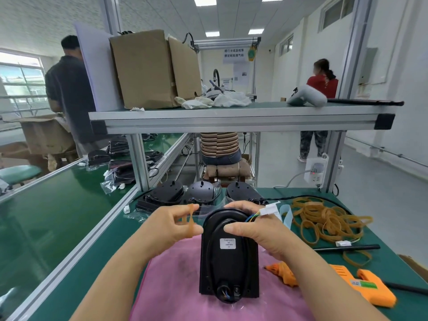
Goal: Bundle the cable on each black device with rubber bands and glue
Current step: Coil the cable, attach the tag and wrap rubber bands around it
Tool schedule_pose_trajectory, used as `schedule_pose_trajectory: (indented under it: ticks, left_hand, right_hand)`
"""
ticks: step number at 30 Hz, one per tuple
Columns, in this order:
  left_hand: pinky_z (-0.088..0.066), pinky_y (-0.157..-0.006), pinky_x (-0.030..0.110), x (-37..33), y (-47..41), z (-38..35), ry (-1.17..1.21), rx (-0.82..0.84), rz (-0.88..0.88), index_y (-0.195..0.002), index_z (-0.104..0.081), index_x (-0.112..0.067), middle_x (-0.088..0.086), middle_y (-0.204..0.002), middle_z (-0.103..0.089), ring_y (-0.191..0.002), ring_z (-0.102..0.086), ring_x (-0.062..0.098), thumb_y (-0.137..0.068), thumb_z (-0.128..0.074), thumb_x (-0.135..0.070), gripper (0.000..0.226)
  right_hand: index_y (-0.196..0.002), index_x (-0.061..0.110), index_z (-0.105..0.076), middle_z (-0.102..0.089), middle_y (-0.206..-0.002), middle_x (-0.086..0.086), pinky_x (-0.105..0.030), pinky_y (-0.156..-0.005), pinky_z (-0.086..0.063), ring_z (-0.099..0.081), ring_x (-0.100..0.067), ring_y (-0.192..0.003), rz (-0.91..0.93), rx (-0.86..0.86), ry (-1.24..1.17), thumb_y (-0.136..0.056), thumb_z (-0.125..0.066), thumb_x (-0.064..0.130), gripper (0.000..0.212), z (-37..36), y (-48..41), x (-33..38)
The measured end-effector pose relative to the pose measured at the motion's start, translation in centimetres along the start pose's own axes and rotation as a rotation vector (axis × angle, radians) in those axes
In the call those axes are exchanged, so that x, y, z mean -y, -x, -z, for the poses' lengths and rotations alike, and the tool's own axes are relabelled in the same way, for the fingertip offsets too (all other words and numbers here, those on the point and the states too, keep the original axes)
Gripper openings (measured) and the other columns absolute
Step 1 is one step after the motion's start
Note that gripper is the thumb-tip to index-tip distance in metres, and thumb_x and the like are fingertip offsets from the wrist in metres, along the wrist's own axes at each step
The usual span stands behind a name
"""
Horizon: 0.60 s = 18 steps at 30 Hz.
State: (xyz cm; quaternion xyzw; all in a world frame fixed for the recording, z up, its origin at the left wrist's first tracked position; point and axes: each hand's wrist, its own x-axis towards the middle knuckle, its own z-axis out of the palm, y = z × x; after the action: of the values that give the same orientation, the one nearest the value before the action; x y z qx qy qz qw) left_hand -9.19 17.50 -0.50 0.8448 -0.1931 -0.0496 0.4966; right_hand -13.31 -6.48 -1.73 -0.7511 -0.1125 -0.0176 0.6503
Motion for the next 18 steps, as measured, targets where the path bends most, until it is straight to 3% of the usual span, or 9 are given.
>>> schedule_pose_trajectory:
  ticks: [3,7,10,13,16,18]
  left_hand:
    - [-0.049,-0.097,0.018,-0.9,-0.2,-0.7,0.029,0.142,-0.005,-0.142,-0.048,-0.032,-0.022,-0.135,-0.056,-0.116,-0.058,-0.008,-0.059,-0.080,-0.045,0.089]
    - [-0.039,-0.105,0.012,-2.1,0.2,-2.0,0.005,0.245,-0.069,-0.149,-0.036,-0.033,-0.022,-0.147,-0.046,-0.129,-0.044,-0.012,-0.065,-0.077,-0.041,0.095]
    - [-0.030,-0.117,0.027,-3.1,0.7,-2.9,-0.228,0.175,-0.099,-0.148,-0.036,-0.042,-0.025,-0.152,-0.036,-0.137,-0.035,-0.008,-0.060,-0.076,-0.053,0.097]
    - [-0.042,-0.107,0.034,-3.9,0.8,-3.7,-0.360,0.021,-0.144,-0.134,-0.050,-0.045,-0.021,-0.124,-0.064,-0.117,-0.056,0.001,-0.066,-0.083,-0.041,0.076]
    - [-0.043,-0.104,0.036,-3.9,0.7,-4.0,-0.424,-0.079,-0.125,-0.136,-0.051,-0.046,-0.016,-0.116,-0.068,-0.114,-0.058,0.006,-0.071,-0.083,-0.036,0.073]
    - [-0.041,-0.106,0.037,-3.7,0.6,-4.0,-0.411,-0.094,-0.109,-0.137,-0.050,-0.046,-0.017,-0.117,-0.067,-0.116,-0.057,0.007,-0.072,-0.083,-0.038,0.074]
  right_hand:
    - [-0.109,0.024,-0.071,-0.074,-0.103,-0.001,-0.030,-0.084,-0.058,-0.071,-0.017,-0.099,0.001,0.003,-0.013,-0.068,-0.083,0.020,0.043,0.0,0.0,0.0]
    - [-0.111,0.029,-0.070,-0.073,-0.107,0.002,-0.031,-0.086,-0.057,-0.070,-0.014,-0.101,-0.003,0.007,0.012,-0.068,-0.083,0.025,0.045,0.1,0.2,0.0]
    - [-0.113,0.030,-0.069,-0.072,-0.108,0.002,-0.032,-0.088,-0.057,-0.069,-0.013,-0.102,0.000,0.002,0.026,-0.069,-0.082,0.025,0.046,0.0,0.2,0.1]
    - [-0.114,0.030,-0.069,-0.072,-0.110,0.001,-0.034,-0.088,-0.058,-0.069,-0.016,-0.103,-0.009,0.050,0.004,-0.073,-0.083,0.022,0.044,0.2,0.3,0.1]
    - [-0.121,0.033,-0.064,-0.068,-0.119,0.009,-0.028,-0.088,-0.055,-0.065,-0.009,-0.111,0.027,0.070,-0.037,-0.076,-0.078,0.024,0.048,0.4,0.5,-0.1]
    - [-0.123,0.027,-0.064,-0.065,-0.127,0.006,-0.030,-0.092,-0.052,-0.061,-0.009,-0.117,0.048,-0.028,-0.202,-0.081,-0.073,0.022,0.044,1.1,0.6,0.2]
